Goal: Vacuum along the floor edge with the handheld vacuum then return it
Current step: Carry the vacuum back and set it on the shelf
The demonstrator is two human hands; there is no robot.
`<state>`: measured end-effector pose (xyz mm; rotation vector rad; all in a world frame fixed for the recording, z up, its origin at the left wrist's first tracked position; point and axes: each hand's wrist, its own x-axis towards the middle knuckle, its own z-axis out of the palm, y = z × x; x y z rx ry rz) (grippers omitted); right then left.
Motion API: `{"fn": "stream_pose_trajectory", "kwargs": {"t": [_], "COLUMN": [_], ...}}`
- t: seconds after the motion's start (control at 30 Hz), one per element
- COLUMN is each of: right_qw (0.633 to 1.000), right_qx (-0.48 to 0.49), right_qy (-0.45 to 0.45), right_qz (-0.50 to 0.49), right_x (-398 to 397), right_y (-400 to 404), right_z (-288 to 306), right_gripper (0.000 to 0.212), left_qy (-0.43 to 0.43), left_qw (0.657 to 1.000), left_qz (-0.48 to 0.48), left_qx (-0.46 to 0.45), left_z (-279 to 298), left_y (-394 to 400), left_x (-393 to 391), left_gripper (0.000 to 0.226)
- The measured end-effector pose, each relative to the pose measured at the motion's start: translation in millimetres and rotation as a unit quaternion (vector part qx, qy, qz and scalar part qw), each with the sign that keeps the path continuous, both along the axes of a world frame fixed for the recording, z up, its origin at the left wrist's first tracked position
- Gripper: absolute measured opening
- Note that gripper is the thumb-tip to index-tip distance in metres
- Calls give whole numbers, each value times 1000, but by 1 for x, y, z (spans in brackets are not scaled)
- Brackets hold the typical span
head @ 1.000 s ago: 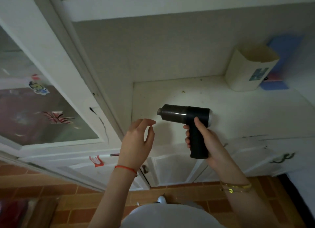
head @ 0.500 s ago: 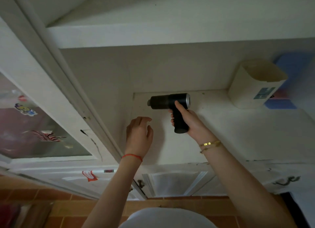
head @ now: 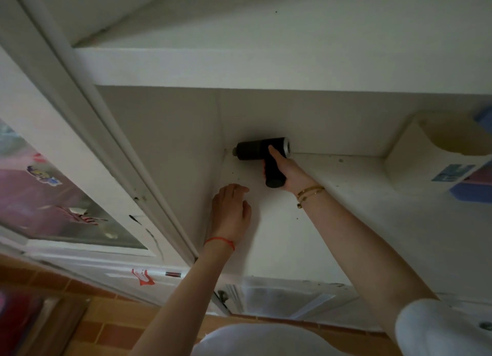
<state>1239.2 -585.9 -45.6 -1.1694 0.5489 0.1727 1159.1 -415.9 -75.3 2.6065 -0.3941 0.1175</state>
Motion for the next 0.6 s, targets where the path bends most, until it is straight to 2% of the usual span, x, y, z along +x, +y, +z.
{"fn": "stream_pose_trajectory", "kwargs": {"t": [0.07,0.3,0.47,0.53,0.6], "right_qw": [1000,998,998,995,986], "right_qx": [1,-45,-42,-86,-159], "right_qy": [0,17,13,14,19], "right_qz": [7,29,36,42,53], "right_x": [8,25,28,31,34], "right_y": [3,14,18,17,16], "right_z": [0,-6,-9,-10,-10], "right_gripper": [39,59,52,59,76], "left_qy": [5,6,-17,-27,-33], "left_qw": [1000,1000,1000,999,999], "left_qz": [6,6,-4,-8,-11], "left_qx": [-2,-5,-18,-19,-20], "left_z": [-3,-14,-18,-19,-20], "left_y": [1,7,9,10,10], "left_x": [1,1,0,0,0], "left_gripper": [39,33,32,32,33]}}
